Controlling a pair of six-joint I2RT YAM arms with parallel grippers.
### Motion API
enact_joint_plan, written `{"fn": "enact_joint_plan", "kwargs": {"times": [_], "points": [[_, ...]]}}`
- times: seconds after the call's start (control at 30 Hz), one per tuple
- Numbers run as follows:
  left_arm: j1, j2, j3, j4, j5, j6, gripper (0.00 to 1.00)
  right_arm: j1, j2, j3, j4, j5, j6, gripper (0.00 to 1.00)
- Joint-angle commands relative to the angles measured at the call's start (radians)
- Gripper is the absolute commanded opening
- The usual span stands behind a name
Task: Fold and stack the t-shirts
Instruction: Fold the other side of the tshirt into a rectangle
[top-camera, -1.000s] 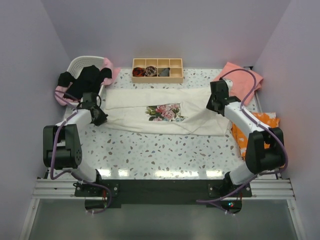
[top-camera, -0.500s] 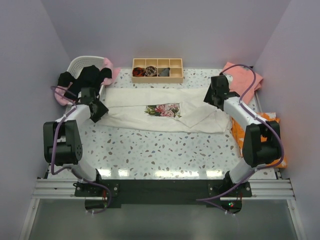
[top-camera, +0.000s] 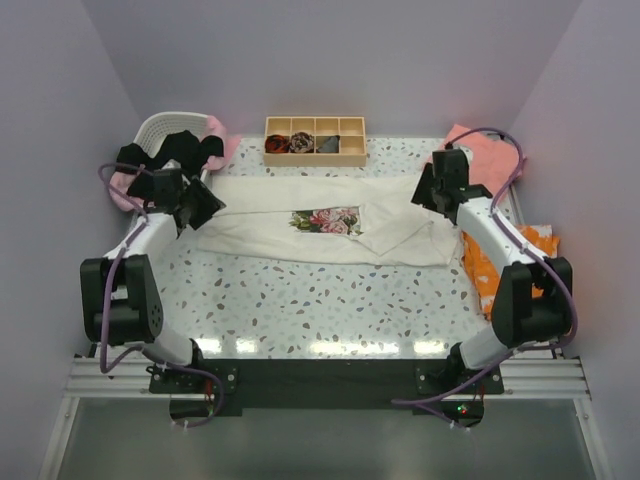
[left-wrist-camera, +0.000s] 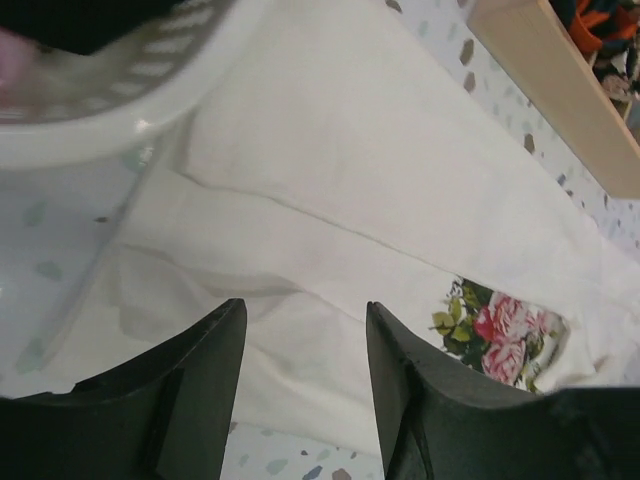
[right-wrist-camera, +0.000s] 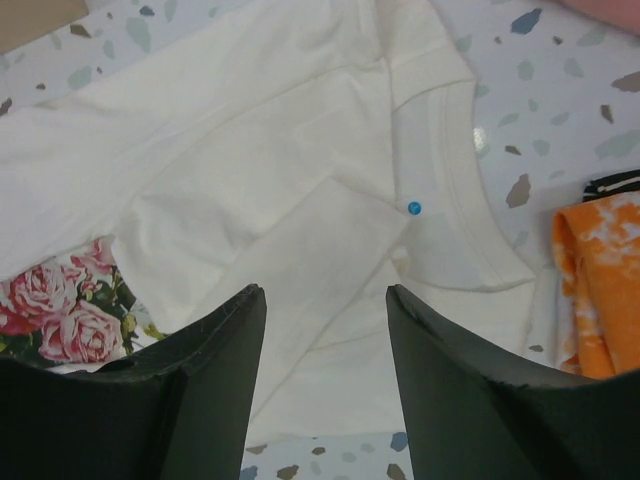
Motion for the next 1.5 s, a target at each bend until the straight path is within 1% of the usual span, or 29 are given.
{"fn": "enact_joint_plan", "kwargs": {"times": [0.0,0.03,0.07,0.13,0.3,0.43,0.63,0.8,0.93,1.0,1.13,1.2,1.27,1.3,1.37,1.4,1.47], "points": [[-0.032,0.133,0.021,0.163,0.357,0.053,0.55,-0.001,0.052,-0.054,-0.024,-0.211,0.048,0.54],[-0.043,0.186,0.033,0.166,0.386,0.068,0.51,-0.001,0.062,-0.066,-0.013,-0.237,0.057,0.53],[-0.052,0.207,0.055,0.158,0.399,0.067,0.50,-0.002,0.072,-0.075,-0.004,-0.287,0.067,0.52],[-0.080,0.239,0.052,0.173,0.402,0.061,0.50,-0.001,0.088,-0.105,0.033,-0.344,0.083,0.51],[-0.109,0.250,0.027,0.200,0.368,0.047,0.49,0.001,0.111,-0.152,0.090,-0.479,0.132,0.51],[-0.119,0.258,0.016,0.183,0.322,0.047,0.48,0.002,0.111,-0.203,0.141,-0.541,0.177,0.51],[-0.119,0.250,0.013,0.152,0.268,0.059,0.46,0.005,0.120,-0.241,0.170,-0.565,0.212,0.51],[-0.119,0.233,0.015,0.121,0.215,0.074,0.46,0.010,0.117,-0.252,0.168,-0.558,0.221,0.52],[-0.120,0.228,0.016,0.109,0.193,0.079,0.46,0.011,0.134,-0.263,0.199,-0.559,0.228,0.52],[-0.122,0.228,0.018,0.095,0.176,0.080,0.46,0.010,0.151,-0.254,0.202,-0.564,0.228,0.49],[-0.119,0.225,0.023,0.077,0.155,0.093,0.45,0.013,0.175,-0.247,0.217,-0.558,0.231,0.49],[-0.119,0.219,0.021,0.074,0.146,0.093,0.45,0.011,0.183,-0.241,0.219,-0.558,0.228,0.46],[-0.119,0.219,0.023,0.069,0.138,0.097,0.45,0.013,0.180,-0.238,0.224,-0.558,0.226,0.40],[-0.120,0.219,0.026,0.066,0.136,0.096,0.45,0.011,0.178,-0.238,0.233,-0.559,0.223,0.32],[-0.119,0.219,0.026,0.068,0.136,0.096,0.45,0.013,0.171,-0.231,0.236,-0.559,0.215,0.21],[-0.119,0.221,0.027,0.068,0.136,0.096,0.45,0.013,0.166,-0.229,0.236,-0.561,0.211,0.12],[-0.120,0.222,0.026,0.069,0.135,0.096,0.45,0.013,0.154,-0.220,0.237,-0.562,0.205,0.06]]}}
